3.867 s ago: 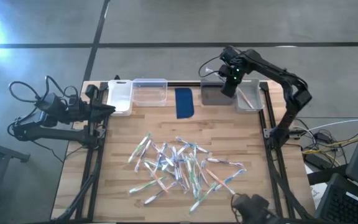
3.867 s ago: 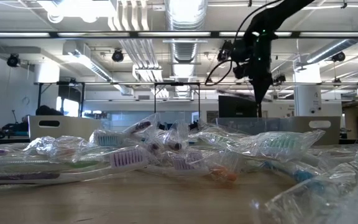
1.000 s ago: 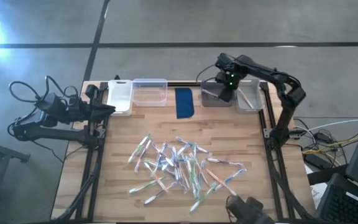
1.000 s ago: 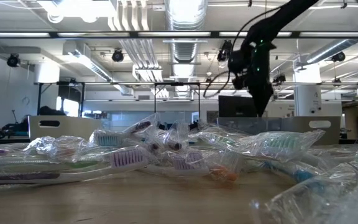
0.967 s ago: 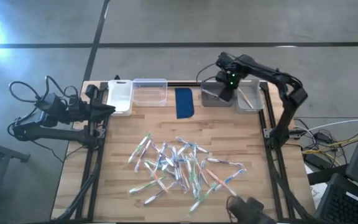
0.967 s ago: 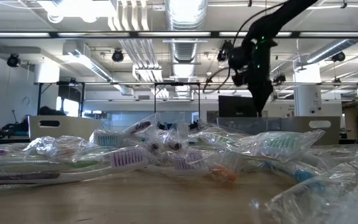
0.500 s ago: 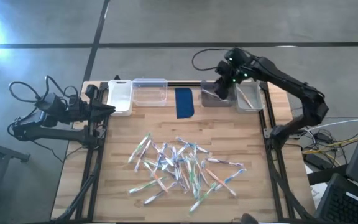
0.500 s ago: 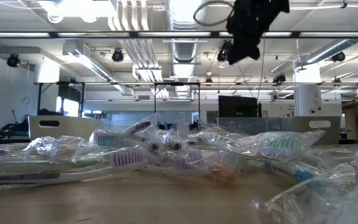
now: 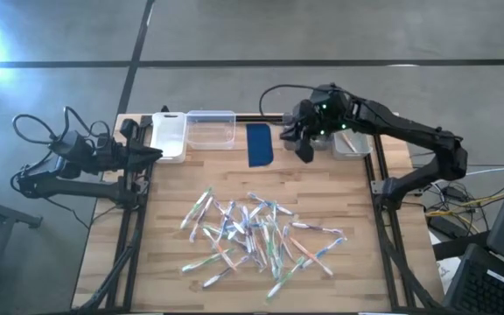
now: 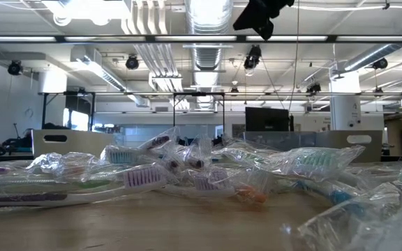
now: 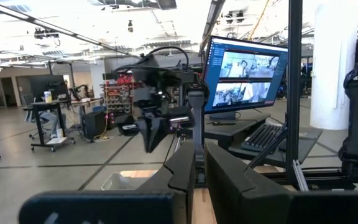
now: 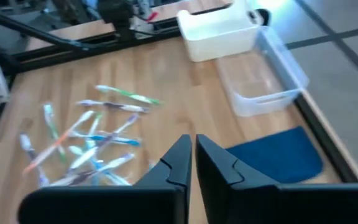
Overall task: Pick & Place Toothbrushes
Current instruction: Put the green toothbrush into the transparent bin
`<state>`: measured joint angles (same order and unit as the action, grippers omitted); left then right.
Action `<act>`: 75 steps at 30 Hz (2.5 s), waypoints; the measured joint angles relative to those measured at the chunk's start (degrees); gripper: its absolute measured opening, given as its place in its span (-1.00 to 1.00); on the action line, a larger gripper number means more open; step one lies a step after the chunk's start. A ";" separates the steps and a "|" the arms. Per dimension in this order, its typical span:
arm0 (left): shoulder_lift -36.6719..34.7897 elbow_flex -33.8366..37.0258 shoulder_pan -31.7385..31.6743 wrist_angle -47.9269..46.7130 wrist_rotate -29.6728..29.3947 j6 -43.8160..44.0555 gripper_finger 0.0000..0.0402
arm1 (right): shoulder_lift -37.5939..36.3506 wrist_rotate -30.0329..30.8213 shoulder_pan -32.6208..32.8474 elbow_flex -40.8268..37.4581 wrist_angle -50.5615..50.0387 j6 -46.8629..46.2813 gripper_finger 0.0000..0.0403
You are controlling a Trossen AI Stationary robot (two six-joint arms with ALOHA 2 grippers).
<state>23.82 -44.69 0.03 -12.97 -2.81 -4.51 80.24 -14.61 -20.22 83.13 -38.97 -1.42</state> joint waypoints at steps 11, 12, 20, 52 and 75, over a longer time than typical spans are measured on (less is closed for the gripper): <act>0.01 0.00 -0.01 -0.01 0.01 0.00 -0.79 | 0.97 1.39 7.84 0.00 6.71 0.10 -0.96; 0.02 0.00 0.00 -0.02 0.01 0.00 -0.79 | 0.97 1.35 8.20 0.00 7.04 0.49 -0.96; 0.00 0.00 -0.01 0.00 0.01 0.00 -0.79 | 0.97 1.18 10.24 -0.02 7.83 -1.15 -0.96; 0.00 0.00 -0.01 -0.01 -0.01 0.00 -0.79 | 10.59 7.80 22.41 -0.04 11.89 -11.35 -0.96; 0.00 0.00 -0.01 -0.02 0.01 0.00 -0.79 | 9.63 19.84 39.16 -0.05 2.66 -21.56 -0.96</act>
<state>23.81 -44.69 0.01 -12.99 -2.81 -4.51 89.87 5.23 18.94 83.08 -36.31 -22.98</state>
